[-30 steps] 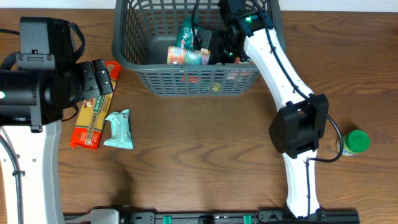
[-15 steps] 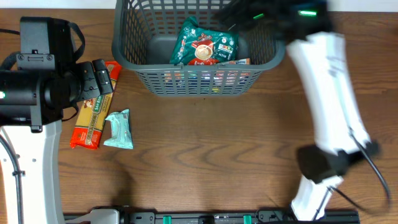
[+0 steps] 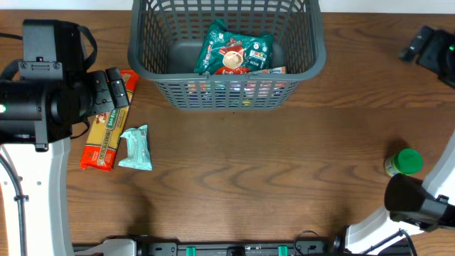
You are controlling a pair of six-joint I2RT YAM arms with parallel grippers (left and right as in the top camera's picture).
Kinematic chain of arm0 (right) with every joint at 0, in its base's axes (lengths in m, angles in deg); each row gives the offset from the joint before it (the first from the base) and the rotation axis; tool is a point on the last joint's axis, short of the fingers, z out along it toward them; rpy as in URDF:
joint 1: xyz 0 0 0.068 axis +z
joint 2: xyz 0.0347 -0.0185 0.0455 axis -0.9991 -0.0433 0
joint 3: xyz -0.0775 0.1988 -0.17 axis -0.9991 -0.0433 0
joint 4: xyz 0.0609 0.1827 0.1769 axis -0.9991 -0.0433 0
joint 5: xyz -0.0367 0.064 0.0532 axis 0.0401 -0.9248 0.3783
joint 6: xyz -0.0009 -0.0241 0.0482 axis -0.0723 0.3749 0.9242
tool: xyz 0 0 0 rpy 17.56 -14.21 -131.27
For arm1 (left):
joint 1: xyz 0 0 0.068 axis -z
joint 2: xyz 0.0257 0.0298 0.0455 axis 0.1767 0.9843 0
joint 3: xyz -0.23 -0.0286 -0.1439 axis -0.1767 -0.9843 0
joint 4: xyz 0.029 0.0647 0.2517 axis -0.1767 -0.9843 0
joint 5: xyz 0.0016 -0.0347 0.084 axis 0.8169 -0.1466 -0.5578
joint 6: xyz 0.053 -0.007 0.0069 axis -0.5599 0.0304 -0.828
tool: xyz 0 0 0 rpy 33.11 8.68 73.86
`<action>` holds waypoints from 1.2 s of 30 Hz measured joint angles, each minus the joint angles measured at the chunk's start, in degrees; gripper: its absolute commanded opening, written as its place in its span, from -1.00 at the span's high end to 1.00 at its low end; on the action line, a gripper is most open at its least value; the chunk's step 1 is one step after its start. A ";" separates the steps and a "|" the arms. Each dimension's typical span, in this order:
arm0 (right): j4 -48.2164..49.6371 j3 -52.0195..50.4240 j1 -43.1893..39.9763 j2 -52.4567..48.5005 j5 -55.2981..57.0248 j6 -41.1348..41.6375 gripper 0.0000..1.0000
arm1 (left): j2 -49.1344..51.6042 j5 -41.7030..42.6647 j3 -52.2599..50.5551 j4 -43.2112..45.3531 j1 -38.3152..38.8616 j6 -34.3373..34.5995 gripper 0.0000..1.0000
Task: Pack container
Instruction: 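Withdraw the right gripper from the basket to the right, then grasp the green-capped jar with the right gripper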
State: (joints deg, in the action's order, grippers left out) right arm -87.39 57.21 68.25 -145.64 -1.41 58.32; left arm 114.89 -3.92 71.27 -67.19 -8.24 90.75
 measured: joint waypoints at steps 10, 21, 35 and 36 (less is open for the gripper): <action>0.57 -30.95 -5.81 16.37 -3.13 3.28 -0.98 | 0.00 0.00 -0.02 -0.26 0.00 0.00 -0.97; 17.55 -60.41 -14.56 29.83 1.25 6.08 -0.98 | 0.00 0.00 -0.07 -0.26 0.00 0.00 -0.97; 34.10 -73.48 -18.38 19.02 0.55 6.91 -0.99 | 0.00 0.00 -0.07 -0.31 0.00 0.00 -0.97; 34.69 -73.50 -18.40 18.32 0.55 6.91 -0.99 | 0.00 0.00 -0.07 -0.31 0.00 0.00 -0.97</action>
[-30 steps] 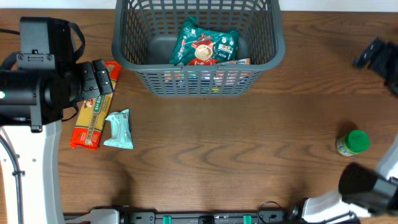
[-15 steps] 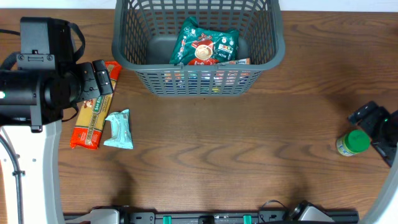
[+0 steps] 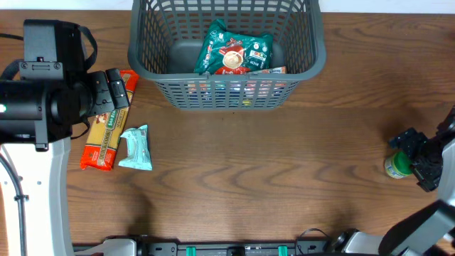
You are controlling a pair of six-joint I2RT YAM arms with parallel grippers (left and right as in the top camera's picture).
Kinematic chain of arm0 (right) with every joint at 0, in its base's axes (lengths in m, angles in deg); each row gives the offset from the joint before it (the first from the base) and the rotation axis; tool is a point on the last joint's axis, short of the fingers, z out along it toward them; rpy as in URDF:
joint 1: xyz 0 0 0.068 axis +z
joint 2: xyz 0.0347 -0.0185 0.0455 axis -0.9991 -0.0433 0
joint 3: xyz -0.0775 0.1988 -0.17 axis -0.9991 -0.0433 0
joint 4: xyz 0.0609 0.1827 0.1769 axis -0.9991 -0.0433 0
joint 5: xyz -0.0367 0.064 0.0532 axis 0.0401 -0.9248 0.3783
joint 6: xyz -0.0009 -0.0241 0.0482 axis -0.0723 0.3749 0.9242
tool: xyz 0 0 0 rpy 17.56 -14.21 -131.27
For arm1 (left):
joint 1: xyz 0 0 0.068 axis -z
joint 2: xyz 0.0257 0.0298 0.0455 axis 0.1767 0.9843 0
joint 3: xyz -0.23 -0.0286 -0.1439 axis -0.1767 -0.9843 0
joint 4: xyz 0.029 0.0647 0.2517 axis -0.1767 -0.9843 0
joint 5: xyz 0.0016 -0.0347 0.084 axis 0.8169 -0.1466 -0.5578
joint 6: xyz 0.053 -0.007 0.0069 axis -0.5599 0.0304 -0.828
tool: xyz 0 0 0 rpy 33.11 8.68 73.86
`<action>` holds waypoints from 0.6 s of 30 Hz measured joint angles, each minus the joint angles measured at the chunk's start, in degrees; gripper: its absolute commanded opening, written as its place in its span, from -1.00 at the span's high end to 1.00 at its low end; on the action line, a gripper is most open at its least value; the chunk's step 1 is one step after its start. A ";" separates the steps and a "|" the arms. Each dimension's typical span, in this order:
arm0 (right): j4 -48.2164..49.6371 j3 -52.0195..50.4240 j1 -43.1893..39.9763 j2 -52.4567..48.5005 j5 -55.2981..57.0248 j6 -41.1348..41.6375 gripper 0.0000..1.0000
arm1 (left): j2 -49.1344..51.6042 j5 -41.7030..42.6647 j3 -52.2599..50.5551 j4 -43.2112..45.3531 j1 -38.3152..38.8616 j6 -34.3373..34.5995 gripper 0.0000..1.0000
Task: Pack container
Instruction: 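Grasp the green-capped jar with the right gripper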
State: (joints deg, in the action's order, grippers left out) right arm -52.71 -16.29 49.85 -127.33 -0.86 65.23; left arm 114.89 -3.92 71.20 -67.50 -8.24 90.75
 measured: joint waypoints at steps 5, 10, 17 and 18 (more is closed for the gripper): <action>3.58 -0.17 0.00 -4.09 0.00 0.00 -0.98 | 0.00 0.00 0.00 0.00 0.00 0.00 -0.97; 6.38 -0.17 0.00 -7.19 0.00 0.00 -0.99 | 0.00 0.00 0.00 0.00 0.00 0.00 -0.97; 9.01 -0.17 0.00 -10.34 0.15 0.00 -0.98 | 0.00 0.00 0.00 0.00 0.00 0.00 -0.97; 9.31 -0.17 0.00 -10.71 0.28 0.00 -0.99 | 0.00 0.00 0.00 0.00 0.00 0.00 -0.97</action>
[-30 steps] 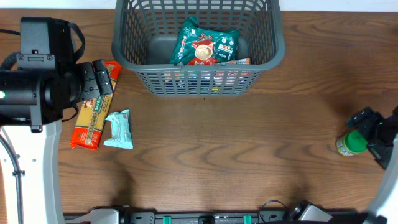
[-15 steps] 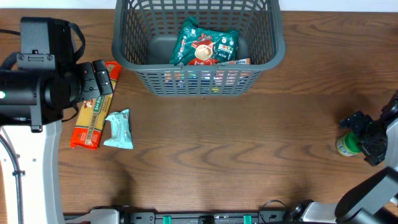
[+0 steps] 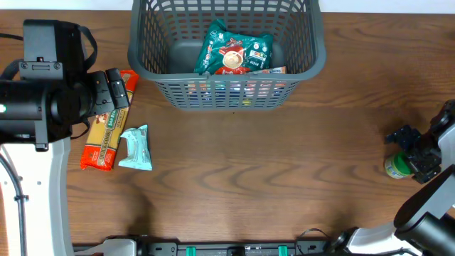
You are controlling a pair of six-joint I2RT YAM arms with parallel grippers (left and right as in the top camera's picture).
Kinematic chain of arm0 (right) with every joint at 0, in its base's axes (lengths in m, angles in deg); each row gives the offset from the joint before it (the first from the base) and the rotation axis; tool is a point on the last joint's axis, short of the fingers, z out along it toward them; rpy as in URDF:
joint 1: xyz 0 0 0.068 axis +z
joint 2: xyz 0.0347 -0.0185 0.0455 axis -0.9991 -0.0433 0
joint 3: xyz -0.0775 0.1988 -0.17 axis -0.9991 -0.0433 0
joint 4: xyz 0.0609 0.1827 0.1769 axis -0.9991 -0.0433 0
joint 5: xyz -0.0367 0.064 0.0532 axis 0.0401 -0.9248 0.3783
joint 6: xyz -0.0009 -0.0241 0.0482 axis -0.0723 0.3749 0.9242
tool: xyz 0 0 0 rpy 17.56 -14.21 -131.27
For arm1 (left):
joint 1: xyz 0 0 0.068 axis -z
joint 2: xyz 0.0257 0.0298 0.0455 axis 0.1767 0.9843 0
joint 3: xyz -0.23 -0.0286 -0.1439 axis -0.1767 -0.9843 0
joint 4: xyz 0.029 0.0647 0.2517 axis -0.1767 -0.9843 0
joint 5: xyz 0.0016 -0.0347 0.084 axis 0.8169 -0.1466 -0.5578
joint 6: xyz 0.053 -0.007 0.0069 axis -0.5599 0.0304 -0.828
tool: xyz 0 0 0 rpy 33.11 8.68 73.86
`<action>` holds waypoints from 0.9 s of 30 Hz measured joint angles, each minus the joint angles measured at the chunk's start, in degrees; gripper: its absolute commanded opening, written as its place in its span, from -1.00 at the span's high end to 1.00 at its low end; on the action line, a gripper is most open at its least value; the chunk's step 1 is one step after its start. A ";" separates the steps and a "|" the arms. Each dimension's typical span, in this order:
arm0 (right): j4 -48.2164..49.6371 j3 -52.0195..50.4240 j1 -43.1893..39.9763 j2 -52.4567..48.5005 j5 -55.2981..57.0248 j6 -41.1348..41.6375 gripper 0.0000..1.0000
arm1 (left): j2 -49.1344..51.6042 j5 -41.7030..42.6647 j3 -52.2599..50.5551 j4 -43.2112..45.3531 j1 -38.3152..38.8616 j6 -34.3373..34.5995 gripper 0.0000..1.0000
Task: Pack container
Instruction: 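Grasp the green-capped jar with the right gripper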
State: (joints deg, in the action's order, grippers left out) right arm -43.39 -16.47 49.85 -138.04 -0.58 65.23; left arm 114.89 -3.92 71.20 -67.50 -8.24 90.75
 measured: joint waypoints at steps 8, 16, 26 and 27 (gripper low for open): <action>1.57 0.00 0.00 -3.02 1.01 0.00 -0.99 | 0.00 0.00 0.00 0.00 0.00 0.00 -0.97; 2.93 -0.04 0.00 -4.22 1.44 0.00 -0.99 | 0.00 0.00 0.00 0.00 0.00 0.00 -0.97; 4.00 -1.14 0.00 -4.57 3.28 0.00 -0.99 | 0.00 0.00 0.00 0.00 0.00 0.00 -0.97; 4.09 -1.40 0.00 -4.59 3.37 0.00 -0.99 | 0.00 0.00 0.00 0.00 0.00 0.00 -0.97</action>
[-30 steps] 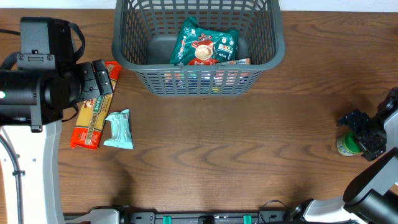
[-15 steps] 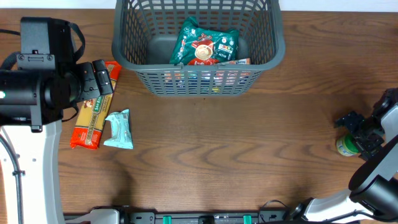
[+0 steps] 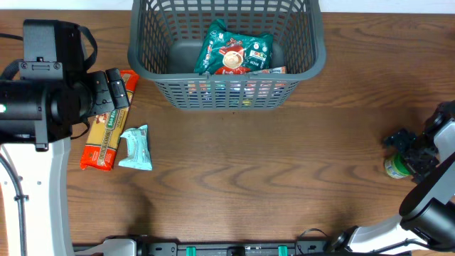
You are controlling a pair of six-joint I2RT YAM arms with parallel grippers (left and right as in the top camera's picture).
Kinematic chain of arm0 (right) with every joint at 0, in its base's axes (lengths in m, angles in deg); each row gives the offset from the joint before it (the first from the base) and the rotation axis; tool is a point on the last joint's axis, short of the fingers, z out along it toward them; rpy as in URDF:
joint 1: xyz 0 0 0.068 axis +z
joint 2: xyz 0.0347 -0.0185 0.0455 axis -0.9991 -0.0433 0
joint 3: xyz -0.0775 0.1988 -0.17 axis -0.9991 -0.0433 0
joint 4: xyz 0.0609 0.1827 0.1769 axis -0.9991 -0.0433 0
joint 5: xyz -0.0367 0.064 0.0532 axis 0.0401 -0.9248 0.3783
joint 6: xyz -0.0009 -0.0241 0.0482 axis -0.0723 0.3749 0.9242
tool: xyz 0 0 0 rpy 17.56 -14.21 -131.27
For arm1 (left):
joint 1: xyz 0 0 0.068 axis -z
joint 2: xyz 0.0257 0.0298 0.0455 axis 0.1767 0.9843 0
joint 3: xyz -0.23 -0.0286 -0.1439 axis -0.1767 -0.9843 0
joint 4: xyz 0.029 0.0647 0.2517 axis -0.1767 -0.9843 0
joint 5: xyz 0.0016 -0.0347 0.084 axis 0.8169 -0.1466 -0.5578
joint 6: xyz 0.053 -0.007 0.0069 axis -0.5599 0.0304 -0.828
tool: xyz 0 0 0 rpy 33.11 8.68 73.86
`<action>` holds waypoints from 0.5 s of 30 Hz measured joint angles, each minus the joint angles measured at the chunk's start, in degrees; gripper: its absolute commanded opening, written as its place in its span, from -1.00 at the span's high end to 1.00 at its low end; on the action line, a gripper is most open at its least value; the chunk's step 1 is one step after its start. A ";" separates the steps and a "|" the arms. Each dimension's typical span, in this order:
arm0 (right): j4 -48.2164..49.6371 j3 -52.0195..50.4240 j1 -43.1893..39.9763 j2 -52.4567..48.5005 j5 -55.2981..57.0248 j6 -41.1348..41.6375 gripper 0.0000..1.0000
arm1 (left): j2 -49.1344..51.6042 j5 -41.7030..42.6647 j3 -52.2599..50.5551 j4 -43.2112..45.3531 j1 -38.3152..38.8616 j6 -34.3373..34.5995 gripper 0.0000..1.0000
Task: Pack container
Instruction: 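Grasp the green-capped jar with the right gripper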
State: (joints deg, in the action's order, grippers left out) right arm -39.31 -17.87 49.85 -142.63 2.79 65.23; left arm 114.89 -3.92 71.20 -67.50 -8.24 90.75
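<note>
A grey mesh basket (image 3: 226,85) stands at the back centre, holding a green snack bag (image 3: 233,48) and another packet under it. On the left lie an orange pasta packet (image 3: 105,131) and a light-blue wrapped packet (image 3: 137,148). My left gripper (image 3: 116,87) hangs over the pasta packet's top end; whether it is open does not show. At the right edge my right gripper (image 3: 403,148) sits over a green-capped jar (image 3: 395,166), fingers on either side of its cap, which they mostly hide.
The left arm's black body (image 3: 43,92) covers the table's left edge. The right arm (image 3: 435,185) fills the lower right corner. Brown wooden table (image 3: 270,178) stretches between the two arms.
My right gripper has shifted slightly left and settled lower over the jar's cap. The jar stands where it was. The left arm and the packets are unchanged.
The right gripper was first at the far back right, away from the jar with its green cap in plain sight. Then it was at the jar from the right, covering the cap. It has stayed over the jar since. The left side never changed.
</note>
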 measured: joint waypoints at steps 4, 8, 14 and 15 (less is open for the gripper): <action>0.15 -0.63 0.00 -0.09 0.09 0.00 -0.99 | 0.00 0.00 0.00 0.00 0.00 0.00 -0.97; 0.22 -0.63 0.00 -0.11 0.09 -0.02 -0.86 | 0.00 0.00 0.00 0.00 0.00 0.00 -0.97; 0.22 -0.63 0.00 -0.11 0.28 0.28 -0.50 | 0.00 0.00 0.00 0.00 0.00 0.00 -0.97; 0.22 -0.63 0.00 -0.11 0.28 0.31 -0.43 | 0.00 0.00 0.00 0.00 0.00 0.00 -0.97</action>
State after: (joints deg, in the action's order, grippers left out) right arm -39.09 -18.50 49.85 -142.73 3.08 65.54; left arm 114.89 -3.92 71.20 -67.50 -8.24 90.75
